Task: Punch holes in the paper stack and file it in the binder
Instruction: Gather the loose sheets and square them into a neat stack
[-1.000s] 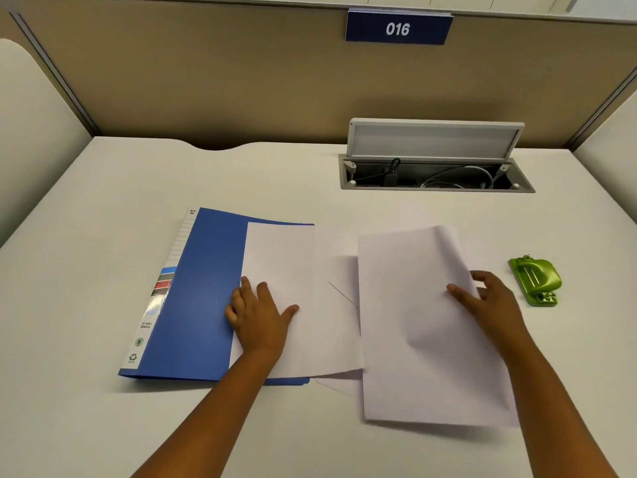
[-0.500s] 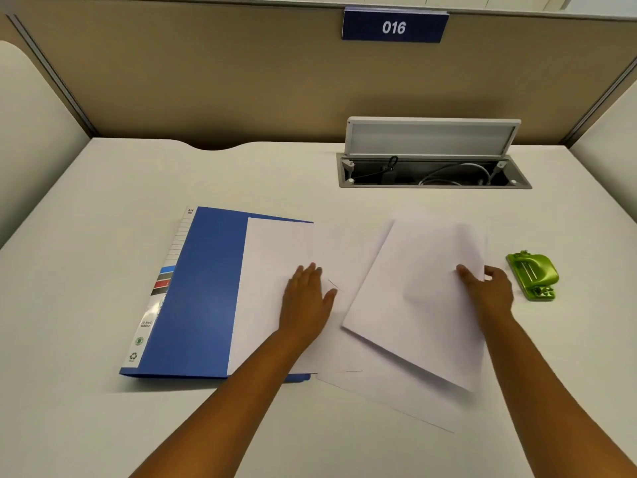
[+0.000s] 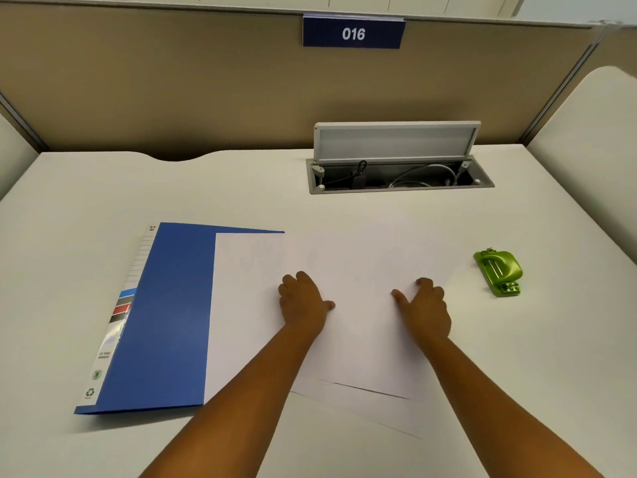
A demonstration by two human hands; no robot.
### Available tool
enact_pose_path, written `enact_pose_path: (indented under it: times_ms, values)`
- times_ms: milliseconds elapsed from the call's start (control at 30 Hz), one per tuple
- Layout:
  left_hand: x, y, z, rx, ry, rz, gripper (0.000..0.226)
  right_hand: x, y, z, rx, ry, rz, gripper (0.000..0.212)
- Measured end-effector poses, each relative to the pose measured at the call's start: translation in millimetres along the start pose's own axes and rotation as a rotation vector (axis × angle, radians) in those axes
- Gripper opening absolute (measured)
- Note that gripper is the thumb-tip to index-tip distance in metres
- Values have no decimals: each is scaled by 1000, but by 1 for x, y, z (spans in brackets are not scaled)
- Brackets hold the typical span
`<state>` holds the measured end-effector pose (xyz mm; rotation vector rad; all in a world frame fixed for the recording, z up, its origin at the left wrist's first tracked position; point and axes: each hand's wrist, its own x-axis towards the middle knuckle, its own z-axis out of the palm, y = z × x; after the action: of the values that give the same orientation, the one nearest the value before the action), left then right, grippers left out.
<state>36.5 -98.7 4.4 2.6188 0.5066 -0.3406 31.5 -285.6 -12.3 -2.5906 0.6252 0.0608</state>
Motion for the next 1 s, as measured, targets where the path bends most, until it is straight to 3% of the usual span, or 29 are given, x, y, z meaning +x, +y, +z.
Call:
enact_pose_path:
  times_ms: [133,300,433,533,600,867,1000]
  values:
    - [-2,-3,7,-22,66,-46,65,4,-1,0,0,-12,20,67]
    - [-7,-10,17,12,152,14,63,-3,-14,8,-287,69,-56,71]
    - [-5,-13,20,-3,172,30,61,14,-16,-1,-147,-8,37,74]
    - [-6,-14,22,-8,192,33,61,26,-9,-18,21,117,181,80]
    - [-7,-14,23,-15,210,40,60,31,-6,-23,50,109,253,85]
    - [-6,-16,21,43,188,77,61,39,-26,-13,79,24,270,96]
    - [-6,-17,23,28,199,84,61,43,-29,-12,248,-5,317,83]
